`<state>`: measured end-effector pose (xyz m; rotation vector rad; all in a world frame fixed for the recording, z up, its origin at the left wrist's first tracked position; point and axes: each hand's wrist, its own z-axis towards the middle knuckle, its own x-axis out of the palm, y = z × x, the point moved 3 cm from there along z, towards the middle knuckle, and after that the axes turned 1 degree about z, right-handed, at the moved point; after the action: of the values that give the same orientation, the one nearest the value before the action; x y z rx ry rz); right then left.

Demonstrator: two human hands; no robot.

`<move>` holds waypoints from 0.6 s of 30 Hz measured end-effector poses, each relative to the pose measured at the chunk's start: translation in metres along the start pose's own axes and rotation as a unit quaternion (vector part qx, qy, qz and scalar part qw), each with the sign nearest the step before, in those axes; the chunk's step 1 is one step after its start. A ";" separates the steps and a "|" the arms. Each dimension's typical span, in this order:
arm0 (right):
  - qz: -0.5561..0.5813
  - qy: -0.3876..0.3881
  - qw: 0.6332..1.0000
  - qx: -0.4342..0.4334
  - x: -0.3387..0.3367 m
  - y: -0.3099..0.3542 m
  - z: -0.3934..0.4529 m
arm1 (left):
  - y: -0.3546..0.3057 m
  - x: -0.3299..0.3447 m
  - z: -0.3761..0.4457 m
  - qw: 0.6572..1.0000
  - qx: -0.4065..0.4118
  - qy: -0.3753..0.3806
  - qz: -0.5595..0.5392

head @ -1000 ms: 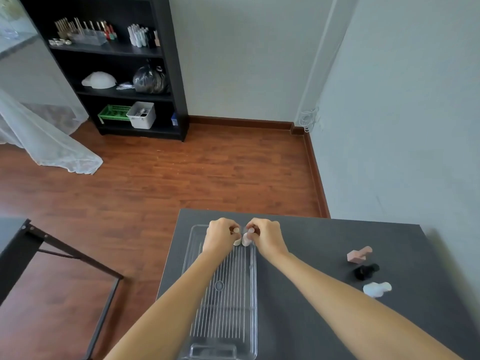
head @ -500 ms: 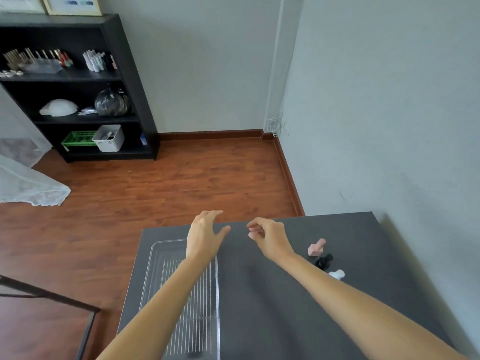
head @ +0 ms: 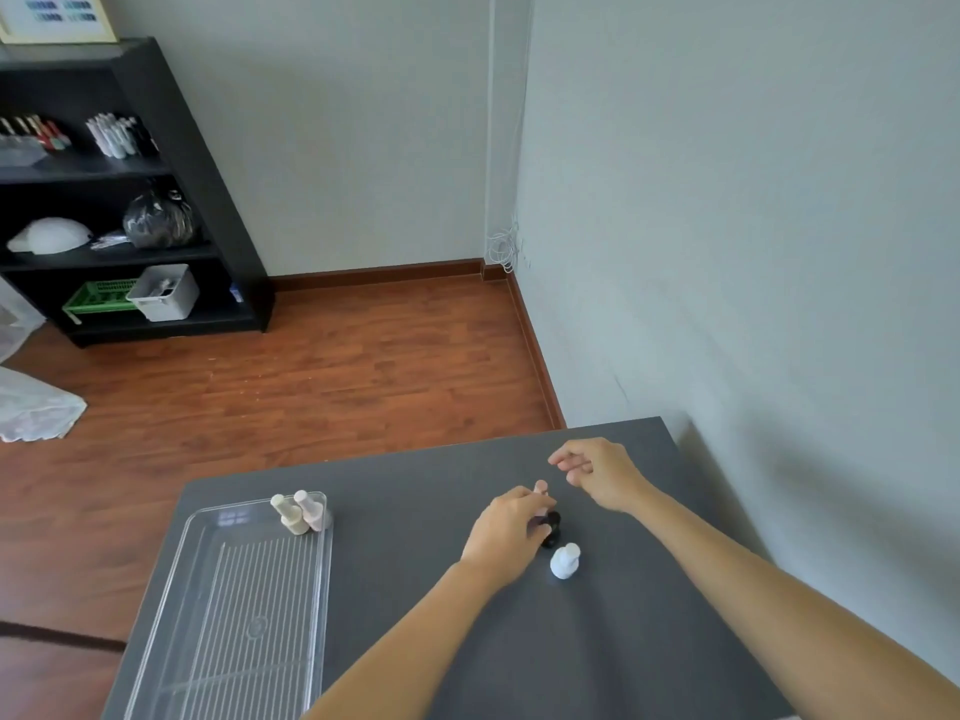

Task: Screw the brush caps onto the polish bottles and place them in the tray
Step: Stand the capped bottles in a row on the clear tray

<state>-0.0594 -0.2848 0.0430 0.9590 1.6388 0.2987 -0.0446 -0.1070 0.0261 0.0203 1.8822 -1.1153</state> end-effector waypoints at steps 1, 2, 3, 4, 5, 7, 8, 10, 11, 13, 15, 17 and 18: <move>-0.004 0.016 1.000 0.001 0.000 -0.004 0.002 | -0.002 0.008 0.004 1.000 -0.009 0.012 0.015; -0.009 0.033 0.999 0.002 0.000 -0.007 0.004 | -0.003 0.014 0.007 0.999 -0.016 0.021 0.032; -0.013 0.048 0.999 0.002 0.000 -0.010 0.006 | -0.003 0.019 0.009 0.998 -0.023 0.028 0.045; -0.017 0.062 0.998 -0.001 0.001 -0.011 0.008 | -0.003 0.023 0.011 0.998 -0.028 0.032 0.056; -0.020 0.075 0.997 -0.006 0.002 -0.012 0.010 | -0.002 0.026 0.012 0.997 -0.032 0.032 0.063; -0.022 0.100 0.995 -0.015 0.006 -0.012 0.013 | -0.001 0.028 0.013 0.997 -0.039 0.022 0.069; -0.021 0.110 0.993 -0.019 0.008 -0.012 0.014 | 0.000 0.029 0.013 0.997 -0.043 0.014 0.068; -0.019 0.124 0.992 -0.030 0.014 -0.011 0.016 | 0.004 0.028 0.012 0.997 -0.055 -0.003 0.060; -0.016 0.127 0.991 -0.037 0.018 -0.010 0.016 | 0.006 0.027 0.010 0.997 -0.063 -0.012 0.051; -0.007 0.126 0.991 -0.052 0.025 -0.008 0.015 | 0.011 0.022 0.005 0.996 -0.081 -0.029 0.034; -0.006 0.114 0.991 -0.064 0.031 -0.005 0.014 | 0.016 0.015 -0.003 0.995 -0.092 -0.045 0.015; -0.009 0.101 0.992 -0.074 0.035 -0.003 0.015 | 0.021 0.006 -0.013 0.993 -0.096 -0.066 0.000; -0.012 0.096 0.992 -0.078 0.036 -0.001 0.015 | 0.023 0.001 -0.019 0.992 -0.096 -0.079 -0.008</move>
<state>-0.0463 -0.2638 0.0122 0.8114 1.7715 0.5098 -0.0480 -0.0807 0.0130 -0.1868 1.8415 -0.9155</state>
